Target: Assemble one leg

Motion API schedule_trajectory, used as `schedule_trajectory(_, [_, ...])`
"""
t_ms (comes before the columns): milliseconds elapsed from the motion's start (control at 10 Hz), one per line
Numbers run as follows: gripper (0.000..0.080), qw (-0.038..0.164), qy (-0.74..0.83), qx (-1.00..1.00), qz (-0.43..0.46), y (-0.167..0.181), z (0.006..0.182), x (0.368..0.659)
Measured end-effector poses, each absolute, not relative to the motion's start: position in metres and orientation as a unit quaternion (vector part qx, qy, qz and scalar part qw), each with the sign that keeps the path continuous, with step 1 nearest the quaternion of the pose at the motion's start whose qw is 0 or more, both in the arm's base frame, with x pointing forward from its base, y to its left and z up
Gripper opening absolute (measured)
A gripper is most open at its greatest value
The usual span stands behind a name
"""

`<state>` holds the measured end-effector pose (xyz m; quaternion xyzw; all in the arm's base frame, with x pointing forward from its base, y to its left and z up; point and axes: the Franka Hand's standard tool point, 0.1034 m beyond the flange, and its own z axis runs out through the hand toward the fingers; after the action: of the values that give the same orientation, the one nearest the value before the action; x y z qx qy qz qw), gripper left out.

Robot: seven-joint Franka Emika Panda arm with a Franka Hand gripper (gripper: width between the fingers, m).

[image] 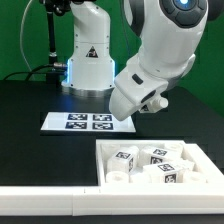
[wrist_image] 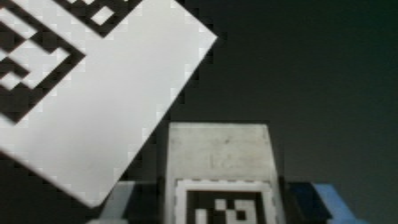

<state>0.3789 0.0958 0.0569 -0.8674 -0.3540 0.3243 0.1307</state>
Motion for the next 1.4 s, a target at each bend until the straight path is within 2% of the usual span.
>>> schedule_trajectory(300, [0.0282,0.157,-0.471,-0.825,0.270,0.086,0.072,0.398])
schedule_trajectory(500, [0.0282,0.142,-0.428,-0.848,0.278,0.090,0.071,0.397])
schedule_trajectory(800, [0.0282,0.142,-0.430,-0.848,0.276,0.089,0.071,0.398])
schedule_trajectory(900, [0.0282,0.145,-0.468,-0.838,0.239,0.080,0.084,0.412])
schedule_trajectory(1000, [0.0282,0.161,-0.484,-0.835,0.207,0.071,0.103,0.423])
schedule_trajectory(1200, [0.0282,0.208,-0.550,-0.796,0.143,0.049,0.119,0.447])
schedule_trajectory(1300, [0.0282,0.187,-0.553,-0.803,0.119,0.048,0.126,0.454])
schedule_trajectory(1400, [0.0282,0.162,-0.549,-0.813,0.105,0.053,0.134,0.448])
